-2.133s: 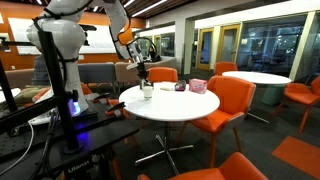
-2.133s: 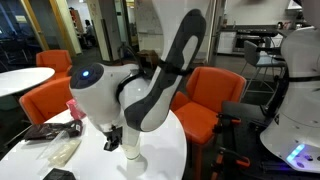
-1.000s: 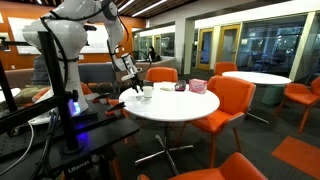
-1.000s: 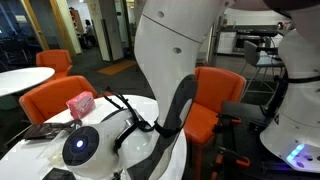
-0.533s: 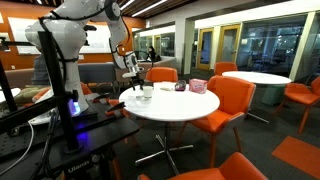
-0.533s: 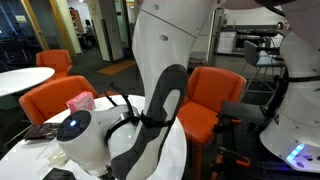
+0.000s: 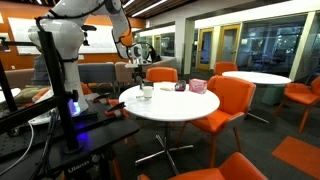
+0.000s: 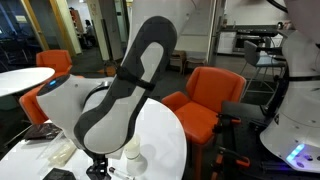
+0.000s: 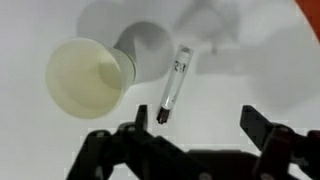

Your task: Put the marker on the table

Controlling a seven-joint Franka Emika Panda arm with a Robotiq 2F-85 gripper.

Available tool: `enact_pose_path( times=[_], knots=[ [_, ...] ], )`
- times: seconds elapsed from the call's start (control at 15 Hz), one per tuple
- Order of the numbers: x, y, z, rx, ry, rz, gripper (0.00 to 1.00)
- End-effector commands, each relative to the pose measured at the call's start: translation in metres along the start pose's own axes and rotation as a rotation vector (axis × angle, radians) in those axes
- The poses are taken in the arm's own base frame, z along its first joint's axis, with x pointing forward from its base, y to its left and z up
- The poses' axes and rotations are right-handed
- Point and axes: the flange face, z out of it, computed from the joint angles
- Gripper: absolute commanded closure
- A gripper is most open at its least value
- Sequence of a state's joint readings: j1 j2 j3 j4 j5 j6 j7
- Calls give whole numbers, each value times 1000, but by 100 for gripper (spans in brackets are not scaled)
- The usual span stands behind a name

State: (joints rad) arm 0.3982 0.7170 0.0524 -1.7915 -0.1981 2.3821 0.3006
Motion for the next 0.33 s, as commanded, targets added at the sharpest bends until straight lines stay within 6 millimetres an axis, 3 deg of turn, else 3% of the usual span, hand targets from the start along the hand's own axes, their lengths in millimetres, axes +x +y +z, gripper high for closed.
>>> enact_pose_path(
  times=[0.0, 0.27],
  knots=[
    [-6, 8, -29, 22, -84, 44, 0],
    [-6, 26, -56, -7, -96, 75, 0]
  ],
)
